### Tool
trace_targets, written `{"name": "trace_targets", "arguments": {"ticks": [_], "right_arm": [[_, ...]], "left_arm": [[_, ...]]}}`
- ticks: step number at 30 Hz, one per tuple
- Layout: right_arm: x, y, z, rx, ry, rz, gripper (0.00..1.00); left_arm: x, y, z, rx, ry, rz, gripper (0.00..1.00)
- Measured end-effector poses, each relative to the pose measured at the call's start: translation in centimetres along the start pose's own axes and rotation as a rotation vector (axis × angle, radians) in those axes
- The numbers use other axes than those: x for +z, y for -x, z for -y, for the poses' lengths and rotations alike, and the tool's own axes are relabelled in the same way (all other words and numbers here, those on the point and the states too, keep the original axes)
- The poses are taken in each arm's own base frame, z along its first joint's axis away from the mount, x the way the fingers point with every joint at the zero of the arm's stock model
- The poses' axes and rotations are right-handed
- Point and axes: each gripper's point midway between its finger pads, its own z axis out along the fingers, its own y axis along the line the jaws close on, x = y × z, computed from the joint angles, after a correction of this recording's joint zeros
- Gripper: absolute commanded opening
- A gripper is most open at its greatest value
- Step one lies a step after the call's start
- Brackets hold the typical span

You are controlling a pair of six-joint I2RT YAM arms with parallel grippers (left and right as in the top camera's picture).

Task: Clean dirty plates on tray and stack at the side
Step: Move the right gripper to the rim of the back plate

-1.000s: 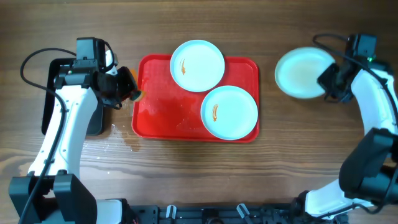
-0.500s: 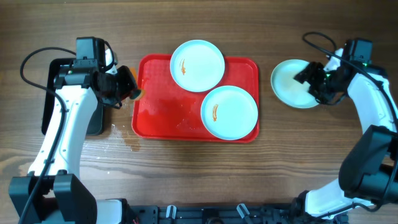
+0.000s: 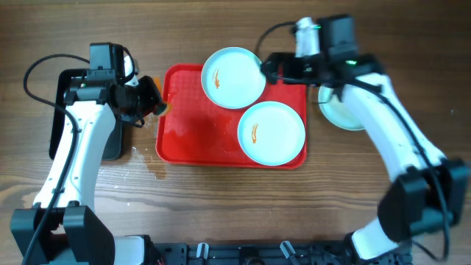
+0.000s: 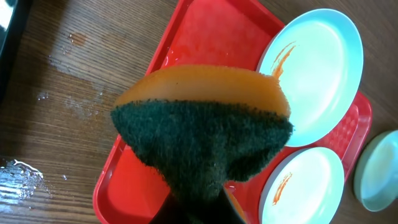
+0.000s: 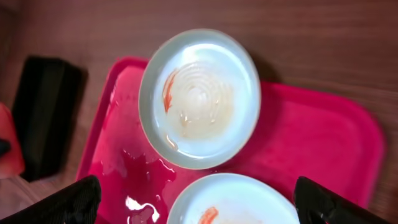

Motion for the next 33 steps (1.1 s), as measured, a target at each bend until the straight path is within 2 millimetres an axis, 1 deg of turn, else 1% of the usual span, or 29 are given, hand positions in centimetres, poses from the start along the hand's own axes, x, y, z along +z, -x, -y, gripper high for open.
{"name": "trace_targets", "arguments": {"ticks": [2,3,7,9,10,12,13,14,15,18,23,25,28,29,31,33], "right_arm": [[2.1,-0.4,0.2,-0.005,-0.018,-0.041,0.95],[4.2,-0.9,1.2,0.007,-0.041,-0.086,0.95],[8.3,-1.6,4.1,0.024,-0.116,-0.134,0.92],[9.5,-1.8,4.9,0.024,-0.134,-0.137,0.87],[10.0,-1.8,5.2,0.021,-0.142,-0.133,0.79],[10.5,-1.5,5.3,0.016,-0.146,-0.119,0.62],[10.7,-1.3,5.3,0.017,-0.146,-0.11,0.48],[10.8,-1.1,5.4,0.01,-0.147,-0.104,0.44],[10.9,-1.0,5.4,0.015,-0.149,-0.1,0.42],[11.4,-1.1,5.4,0.025,-0.153,-0.1,0.41],[12.5,-2.0,5.5,0.034,-0.163,-0.123,0.41],[12.9,-2.4,5.4,0.028,-0.176,-0.132,0.42],[13.3,-2.7,5.2,0.016,-0.191,-0.133,0.41],[13.4,-2.7,5.0,0.011,-0.194,-0.132,0.39],[13.6,-2.8,4.7,0.004,-0.195,-0.134,0.31],[13.7,-3.0,4.7,0.006,-0.197,-0.136,0.17]], "left_arm": [[0.0,0.0,0.0,0.0,0.001,-0.001,0.04],[0.0,-0.1,0.0,-0.001,0.001,-0.002,0.04],[0.2,-0.3,-0.2,-0.002,0.004,-0.007,0.04],[0.3,-0.4,-0.3,-0.004,0.006,-0.011,0.04],[0.4,-0.4,-0.3,-0.004,0.007,-0.012,0.04],[0.4,-0.5,-0.4,-0.004,0.007,-0.013,0.04],[0.4,-0.5,-0.4,-0.004,0.007,-0.013,0.04],[0.4,-0.5,-0.4,-0.004,0.007,-0.013,0.04],[0.4,-0.5,-0.4,-0.004,0.007,-0.013,0.04],[0.4,-0.5,-0.4,-0.004,0.007,-0.013,0.04],[0.4,-0.5,-0.4,-0.004,0.007,-0.013,0.04],[0.4,-0.5,-0.4,-0.004,0.007,-0.013,0.04],[0.4,-0.5,-0.4,-0.004,0.007,-0.013,0.04],[0.4,-0.5,-0.4,-0.004,0.007,-0.013,0.04],[0.4,-0.5,-0.4,-0.004,0.007,-0.013,0.04],[0.4,-0.5,-0.4,-0.004,0.007,-0.013,0.04]]}}
